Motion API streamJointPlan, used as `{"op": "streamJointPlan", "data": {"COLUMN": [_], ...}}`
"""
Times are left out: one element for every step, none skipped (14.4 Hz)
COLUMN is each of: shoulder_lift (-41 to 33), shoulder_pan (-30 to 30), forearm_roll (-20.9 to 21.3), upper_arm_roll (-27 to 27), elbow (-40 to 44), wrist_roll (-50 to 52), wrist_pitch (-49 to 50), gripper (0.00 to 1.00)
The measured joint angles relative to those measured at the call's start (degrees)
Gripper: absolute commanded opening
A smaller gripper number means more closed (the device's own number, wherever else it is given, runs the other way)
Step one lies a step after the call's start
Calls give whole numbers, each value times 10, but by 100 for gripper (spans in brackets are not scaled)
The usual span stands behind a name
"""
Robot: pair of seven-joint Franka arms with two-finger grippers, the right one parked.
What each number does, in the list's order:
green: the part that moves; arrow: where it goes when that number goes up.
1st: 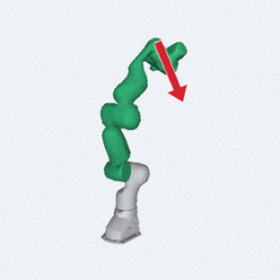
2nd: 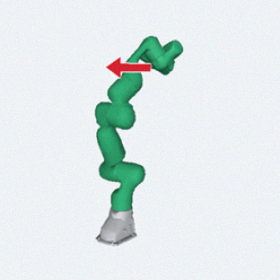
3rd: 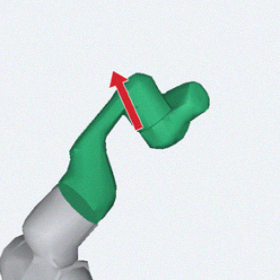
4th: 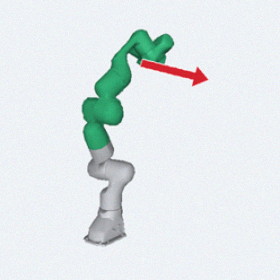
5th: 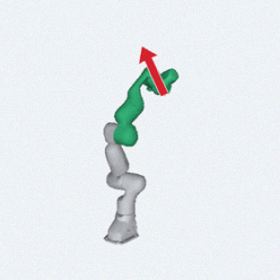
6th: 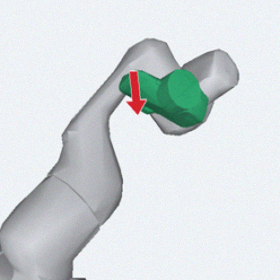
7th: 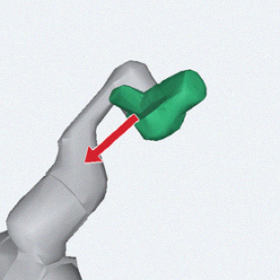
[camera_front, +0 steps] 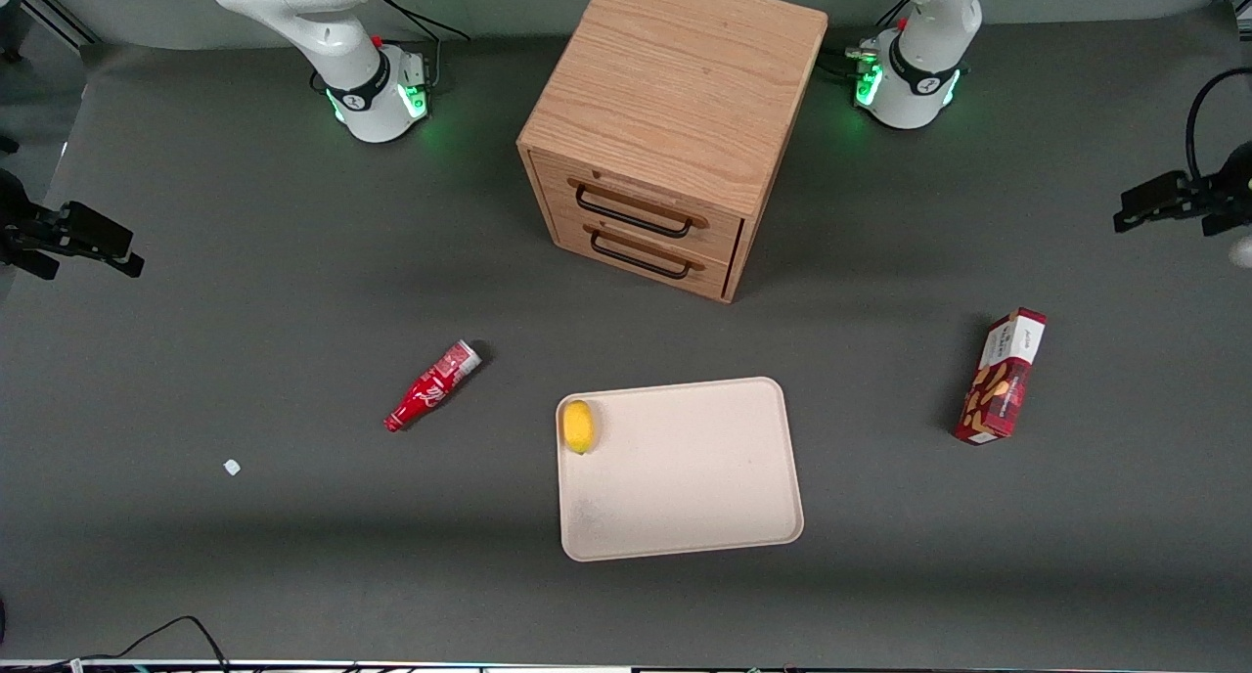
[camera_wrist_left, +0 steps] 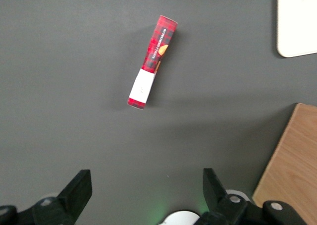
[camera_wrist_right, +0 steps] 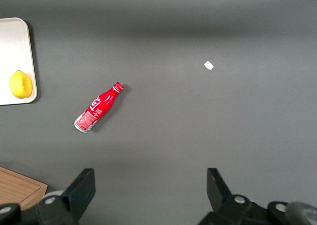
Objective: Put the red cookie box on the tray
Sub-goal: 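Move the left gripper toward the red tartan shortbread box, then lower the open left gripper over the box and close on it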
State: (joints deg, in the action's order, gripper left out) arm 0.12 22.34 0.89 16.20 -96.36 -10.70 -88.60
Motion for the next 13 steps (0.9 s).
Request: {"op": "streamJointPlan", "data": {"shoulder_lift": [15,28,40,50,60,71,82,93,106,118,130,143,154], "shoulder_pan": [0,-1,-1,-2,-2,-2,-3,-3,-4,-5,-7,-10,-12], "forearm_roll": [11,19,22,24,27,32,42,53,64,76,83,87,90], "upper_arm_roll": [1,2,3,3,4,4,5,6,8,10,11,12,12], "elbow": [-8,-25,-49,-77,-102,-123,-137,-145,-149,-150,-150,-151,-151], "wrist_roll": [-7,-17,-29,-40,-47,-52,-54,-56,-57,-58,-59,-60,-60], "wrist_pitch": [-22,-57,-101,-145,-184,-218,-245,-266,-283,-299,-316,-333,-352], "gripper": [100,100,100,100,100,100,100,100,100,100,100,100,100]}}
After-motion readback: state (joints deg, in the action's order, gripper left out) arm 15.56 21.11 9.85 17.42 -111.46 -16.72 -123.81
